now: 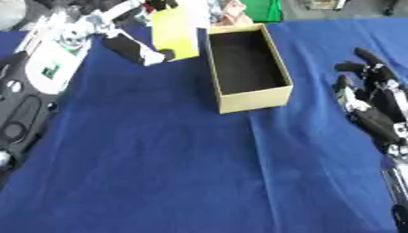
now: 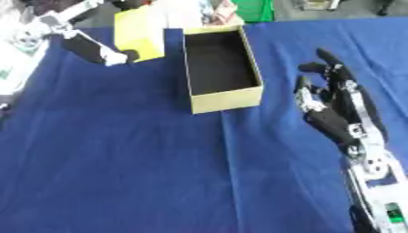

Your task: Pick up objects on the table and place them in the box.

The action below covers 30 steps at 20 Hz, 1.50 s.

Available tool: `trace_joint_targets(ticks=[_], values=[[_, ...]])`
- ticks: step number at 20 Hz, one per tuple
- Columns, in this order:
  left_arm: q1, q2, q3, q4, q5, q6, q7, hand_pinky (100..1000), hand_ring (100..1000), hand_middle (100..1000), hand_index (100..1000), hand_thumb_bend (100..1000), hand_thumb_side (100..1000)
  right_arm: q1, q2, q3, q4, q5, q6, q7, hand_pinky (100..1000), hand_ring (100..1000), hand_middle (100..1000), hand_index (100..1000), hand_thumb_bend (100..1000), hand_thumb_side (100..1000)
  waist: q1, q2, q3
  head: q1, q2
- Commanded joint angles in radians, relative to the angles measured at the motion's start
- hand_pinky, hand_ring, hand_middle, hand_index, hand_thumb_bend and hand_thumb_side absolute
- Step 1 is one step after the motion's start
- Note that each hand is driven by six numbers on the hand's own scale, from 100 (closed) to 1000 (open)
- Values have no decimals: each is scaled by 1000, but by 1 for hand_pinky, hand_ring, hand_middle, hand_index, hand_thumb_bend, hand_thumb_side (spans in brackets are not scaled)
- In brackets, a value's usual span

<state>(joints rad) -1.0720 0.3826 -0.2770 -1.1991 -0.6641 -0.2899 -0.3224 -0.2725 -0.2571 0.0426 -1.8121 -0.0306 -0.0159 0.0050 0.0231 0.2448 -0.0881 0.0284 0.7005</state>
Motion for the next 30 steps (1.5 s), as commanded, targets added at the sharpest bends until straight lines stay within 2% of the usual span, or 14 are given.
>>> trace_joint_targets(ticks=[1,5,8,12,15,17,18,19,20,22,24,27,30], values=[[-47,-55,23,71,-51,-13,37,782,705,456,788,348,220,-14,-3,11,-15,-11,-1,16,768,1000,737,969,100,256,-2,-20,-9,16,-13],[-73,-127,36,167,-118,-37,79,782,707,465,792,347,225,-22,1,28,-17,-16,0,34,769,1000,737,969,100,268,-1,-14,-35,37,-22],[-78,-165,45,213,-185,-54,116,785,721,533,812,363,236,-24,4,37,-16,-19,2,44,769,1000,737,970,100,275,1,-10,-52,48,-26],[-63,-210,71,274,-354,-89,173,790,739,593,829,365,257,-27,8,42,-17,-21,3,50,769,1000,737,970,100,279,0,-4,-64,54,-28],[-54,-222,78,306,-399,-111,172,796,763,666,857,375,268,-27,9,41,-17,-22,3,48,769,1000,737,971,100,281,1,-1,-65,53,-30],[-50,-227,80,317,-405,-120,164,802,782,720,878,388,275,-28,10,42,-16,-22,4,49,769,1000,737,971,100,281,0,0,-65,52,-30],[-50,-228,79,319,-404,-125,159,810,812,785,903,396,317,-28,10,42,-16,-22,4,49,769,1000,737,971,100,281,0,0,-65,52,-30],[-49,-228,78,318,-400,-131,153,814,820,801,910,393,341,-28,11,42,-16,-22,4,49,769,1000,737,971,100,281,-1,0,-64,52,-30],[-49,-228,77,315,-393,-134,147,823,839,840,926,382,407,-28,10,41,-16,-22,4,48,769,1000,737,971,100,280,-2,0,-64,52,-29],[-49,-225,76,305,-368,-135,137,838,857,875,944,357,481,-27,11,41,-16,-22,4,48,769,1000,737,971,100,281,-3,0,-62,52,-30],[-49,-222,74,293,-338,-130,127,847,870,907,958,339,516,-27,11,40,-15,-22,4,47,769,1000,737,971,100,281,-4,0,-60,50,-31],[-47,-215,68,271,-288,-122,109,857,877,922,967,309,533,-26,11,38,-15,-21,4,45,769,1000,737,971,100,281,-4,-1,-56,45,-33],[-42,-195,58,217,-198,-111,99,852,864,908,964,229,467,-25,9,32,-14,-18,4,40,769,1000,737,971,100,279,-3,0,-46,35,-36]])
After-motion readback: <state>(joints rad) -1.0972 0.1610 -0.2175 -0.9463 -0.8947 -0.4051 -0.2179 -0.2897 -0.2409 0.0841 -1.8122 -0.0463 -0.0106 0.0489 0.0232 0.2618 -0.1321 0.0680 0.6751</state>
